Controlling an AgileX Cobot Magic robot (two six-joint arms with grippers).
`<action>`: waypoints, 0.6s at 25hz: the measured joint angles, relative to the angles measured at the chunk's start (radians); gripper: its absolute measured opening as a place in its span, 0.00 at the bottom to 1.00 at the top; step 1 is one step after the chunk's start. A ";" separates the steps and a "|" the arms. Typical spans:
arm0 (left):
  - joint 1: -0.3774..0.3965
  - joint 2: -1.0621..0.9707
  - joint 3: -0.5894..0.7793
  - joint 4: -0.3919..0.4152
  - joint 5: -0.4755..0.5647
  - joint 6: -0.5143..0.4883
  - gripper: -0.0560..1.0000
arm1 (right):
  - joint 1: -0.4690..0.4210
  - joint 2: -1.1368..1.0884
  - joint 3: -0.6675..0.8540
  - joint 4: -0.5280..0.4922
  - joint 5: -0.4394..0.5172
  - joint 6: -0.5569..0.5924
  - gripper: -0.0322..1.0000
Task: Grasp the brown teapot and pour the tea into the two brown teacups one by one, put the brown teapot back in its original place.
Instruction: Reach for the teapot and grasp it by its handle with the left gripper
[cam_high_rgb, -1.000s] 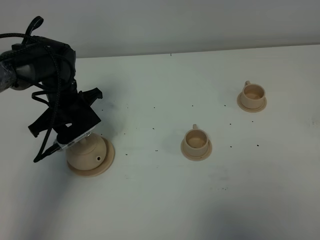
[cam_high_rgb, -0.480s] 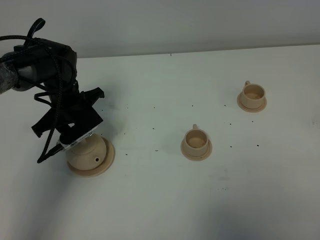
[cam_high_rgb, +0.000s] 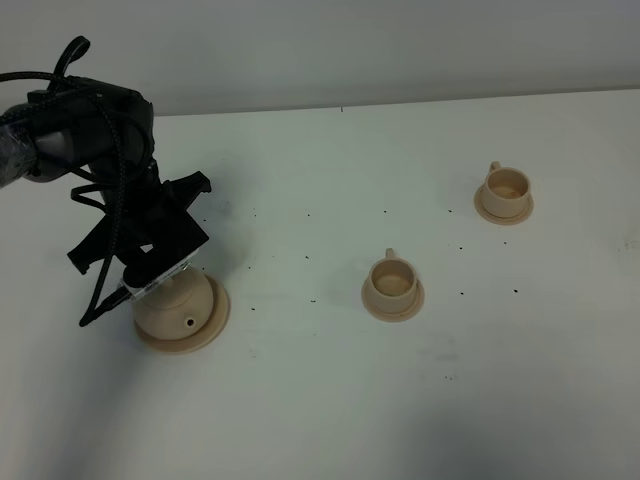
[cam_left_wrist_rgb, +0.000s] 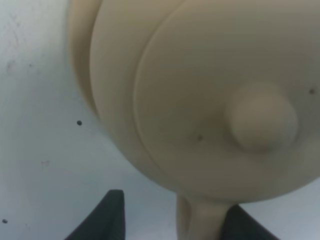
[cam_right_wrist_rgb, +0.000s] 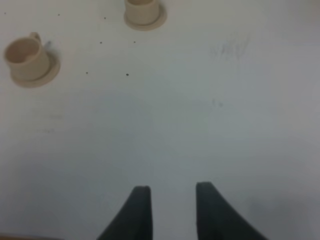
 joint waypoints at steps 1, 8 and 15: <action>0.000 0.000 0.000 0.000 -0.001 0.000 0.43 | 0.000 0.000 0.000 0.000 0.000 0.000 0.26; 0.000 0.000 0.000 -0.012 -0.008 -0.001 0.43 | 0.000 0.000 0.000 0.000 0.000 0.000 0.26; 0.000 0.000 0.000 -0.025 -0.013 0.000 0.43 | 0.000 0.000 0.000 0.000 0.000 0.000 0.26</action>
